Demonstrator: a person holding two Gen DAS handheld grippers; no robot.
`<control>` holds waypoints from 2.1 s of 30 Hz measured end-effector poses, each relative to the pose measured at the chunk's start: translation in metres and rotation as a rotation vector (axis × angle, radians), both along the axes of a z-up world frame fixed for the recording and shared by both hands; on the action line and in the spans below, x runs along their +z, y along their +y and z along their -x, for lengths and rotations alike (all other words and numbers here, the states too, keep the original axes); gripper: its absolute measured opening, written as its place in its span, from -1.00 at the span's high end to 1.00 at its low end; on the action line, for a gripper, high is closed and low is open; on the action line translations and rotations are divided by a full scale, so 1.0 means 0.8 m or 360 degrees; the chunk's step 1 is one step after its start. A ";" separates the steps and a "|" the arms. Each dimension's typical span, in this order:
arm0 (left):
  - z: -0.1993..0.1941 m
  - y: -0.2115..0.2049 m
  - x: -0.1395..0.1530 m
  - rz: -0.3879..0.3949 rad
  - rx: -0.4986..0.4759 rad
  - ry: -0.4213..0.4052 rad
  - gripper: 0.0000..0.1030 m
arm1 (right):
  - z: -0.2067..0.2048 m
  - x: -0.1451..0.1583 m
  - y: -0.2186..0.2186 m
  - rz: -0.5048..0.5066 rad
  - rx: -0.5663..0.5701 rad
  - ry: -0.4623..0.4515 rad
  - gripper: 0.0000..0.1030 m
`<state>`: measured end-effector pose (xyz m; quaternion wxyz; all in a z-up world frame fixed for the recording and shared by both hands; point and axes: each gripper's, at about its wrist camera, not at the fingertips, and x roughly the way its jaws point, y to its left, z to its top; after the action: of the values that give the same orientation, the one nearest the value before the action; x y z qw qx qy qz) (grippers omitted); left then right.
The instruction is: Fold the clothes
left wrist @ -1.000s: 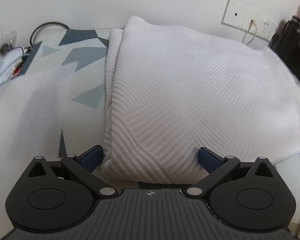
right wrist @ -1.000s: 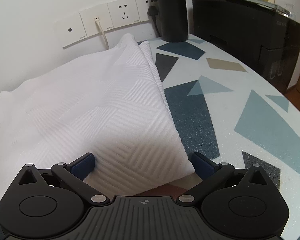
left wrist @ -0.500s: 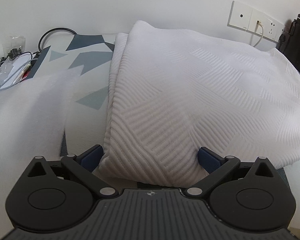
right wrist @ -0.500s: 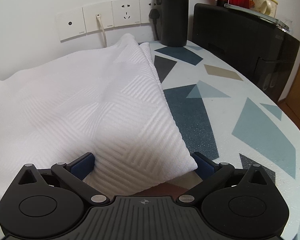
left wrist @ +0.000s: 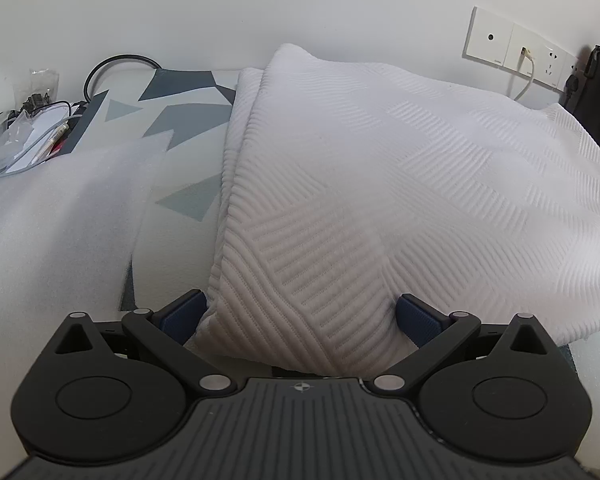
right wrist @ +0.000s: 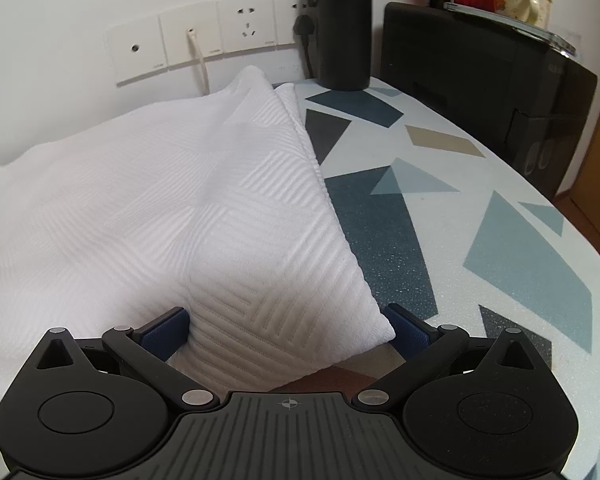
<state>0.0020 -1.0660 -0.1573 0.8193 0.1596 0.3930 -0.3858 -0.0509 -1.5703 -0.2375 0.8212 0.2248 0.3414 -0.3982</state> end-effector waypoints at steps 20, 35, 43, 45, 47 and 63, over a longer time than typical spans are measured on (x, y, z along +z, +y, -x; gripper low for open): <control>0.003 0.001 -0.001 0.0015 -0.0003 -0.0029 -1.00 | -0.001 -0.004 0.007 0.0060 -0.0012 0.0001 -0.99; 0.002 0.005 -0.002 0.0041 -0.0027 -0.0047 -1.00 | 0.000 -0.007 0.010 0.0104 0.0017 -0.0008 -0.99; 0.001 0.003 -0.002 0.0030 -0.0026 -0.0040 -1.00 | -0.002 -0.006 0.009 0.0099 0.0026 -0.0002 -0.99; 0.001 0.003 -0.002 0.0027 -0.0026 -0.0040 -1.00 | -0.002 -0.005 0.008 0.0095 0.0034 0.0001 -0.99; 0.001 0.002 -0.002 0.0023 -0.0024 -0.0039 -1.00 | -0.003 -0.004 0.007 0.0082 0.0036 0.0008 -0.99; -0.017 0.001 0.005 0.0023 -0.0087 0.0072 -1.00 | -0.018 0.015 -0.026 -0.0037 0.0172 -0.0031 -0.98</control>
<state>0.0153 -1.0651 -0.1533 0.8004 0.1557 0.4042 -0.4145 -0.0365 -1.5907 -0.2254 0.8422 0.2193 0.3496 -0.3470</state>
